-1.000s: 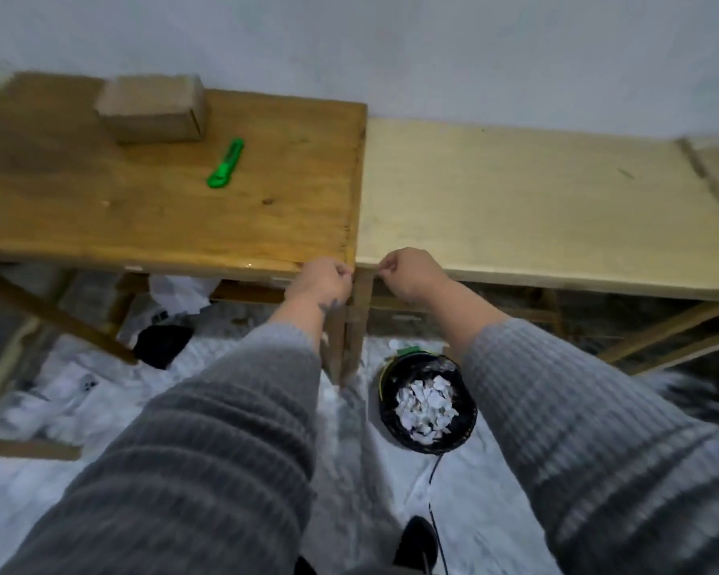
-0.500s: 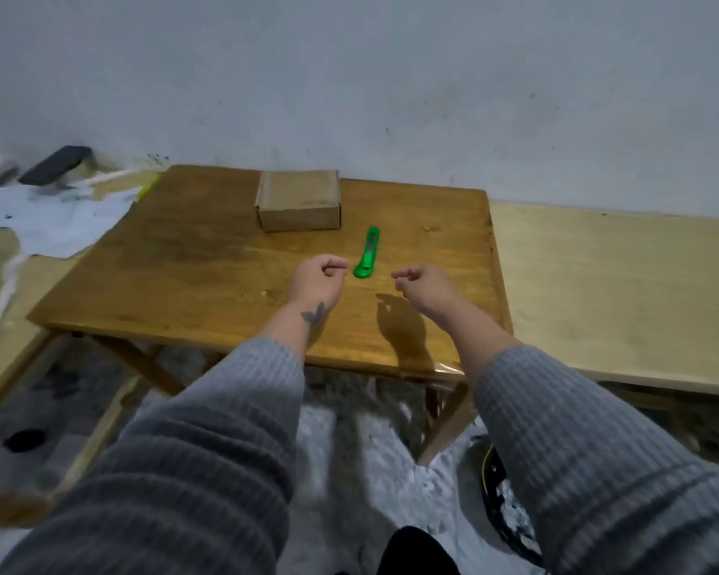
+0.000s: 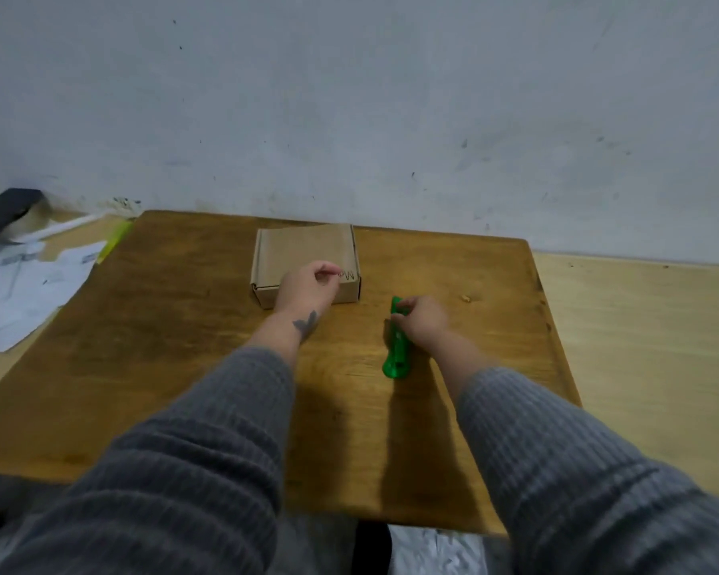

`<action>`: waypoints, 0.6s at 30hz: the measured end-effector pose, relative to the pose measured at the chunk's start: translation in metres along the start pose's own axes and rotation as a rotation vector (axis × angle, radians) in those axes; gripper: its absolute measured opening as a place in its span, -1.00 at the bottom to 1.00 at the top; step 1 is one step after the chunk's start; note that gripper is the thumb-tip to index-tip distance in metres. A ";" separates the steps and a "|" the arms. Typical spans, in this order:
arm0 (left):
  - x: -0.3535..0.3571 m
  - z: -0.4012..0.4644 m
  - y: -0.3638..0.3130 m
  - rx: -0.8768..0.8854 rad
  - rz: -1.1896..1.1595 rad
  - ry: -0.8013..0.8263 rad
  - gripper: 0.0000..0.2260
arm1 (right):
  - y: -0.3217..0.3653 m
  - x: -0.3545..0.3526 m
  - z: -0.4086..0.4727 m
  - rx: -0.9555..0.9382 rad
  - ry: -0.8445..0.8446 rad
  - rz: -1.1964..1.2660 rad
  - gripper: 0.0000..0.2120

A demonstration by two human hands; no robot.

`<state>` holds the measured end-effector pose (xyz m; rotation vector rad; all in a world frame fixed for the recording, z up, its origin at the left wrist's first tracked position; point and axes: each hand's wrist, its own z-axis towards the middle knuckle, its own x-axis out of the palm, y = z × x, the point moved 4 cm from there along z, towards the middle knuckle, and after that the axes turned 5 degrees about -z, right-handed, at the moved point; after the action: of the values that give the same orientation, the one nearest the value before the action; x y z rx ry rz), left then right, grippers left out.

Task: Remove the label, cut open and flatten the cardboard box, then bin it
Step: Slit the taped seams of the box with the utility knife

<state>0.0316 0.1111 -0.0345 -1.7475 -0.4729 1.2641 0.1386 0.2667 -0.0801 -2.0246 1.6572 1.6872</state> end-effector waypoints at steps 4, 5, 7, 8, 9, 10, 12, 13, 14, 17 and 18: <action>-0.002 0.029 0.009 0.057 0.123 0.040 -0.70 | 0.007 0.008 0.024 0.028 -0.054 -0.032 -0.58; -0.002 0.035 0.012 0.091 0.167 0.031 -0.65 | 0.010 0.009 0.029 0.022 -0.083 -0.047 -0.57; -0.003 0.050 0.017 0.178 0.286 0.016 -0.51 | 0.017 0.010 0.037 0.028 -0.121 -0.042 -0.56; -0.003 0.059 0.019 0.214 0.368 0.037 -0.43 | 0.020 0.010 0.041 0.047 -0.123 -0.016 -0.54; -0.003 0.066 0.023 0.237 0.451 0.075 -0.36 | 0.022 0.010 0.045 0.072 -0.122 0.026 -0.51; -0.003 0.074 0.027 0.249 0.524 0.120 -0.30 | 0.023 0.011 0.049 0.102 -0.123 0.076 -0.50; -0.002 0.085 0.035 0.264 0.638 0.190 -0.24 | 0.024 0.011 0.052 0.158 -0.154 0.155 -0.53; -0.002 0.089 0.039 0.277 0.677 0.203 -0.25 | 0.024 0.009 0.052 0.180 -0.168 0.192 -0.56; -0.001 0.092 0.042 0.292 0.706 0.208 -0.26 | 0.025 0.007 0.052 0.192 -0.169 0.238 -0.59; -0.001 0.097 0.048 0.321 0.729 0.205 -0.33 | 0.032 0.000 0.047 0.175 -0.147 0.426 -0.59; -0.002 0.098 0.048 0.324 0.729 0.206 -0.34 | 0.036 -0.002 0.044 0.165 -0.155 0.488 -0.58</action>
<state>-0.0665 0.1278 -0.0805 -1.7923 0.5169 1.5124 0.0830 0.2787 -0.0760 -1.4531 2.2740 1.6970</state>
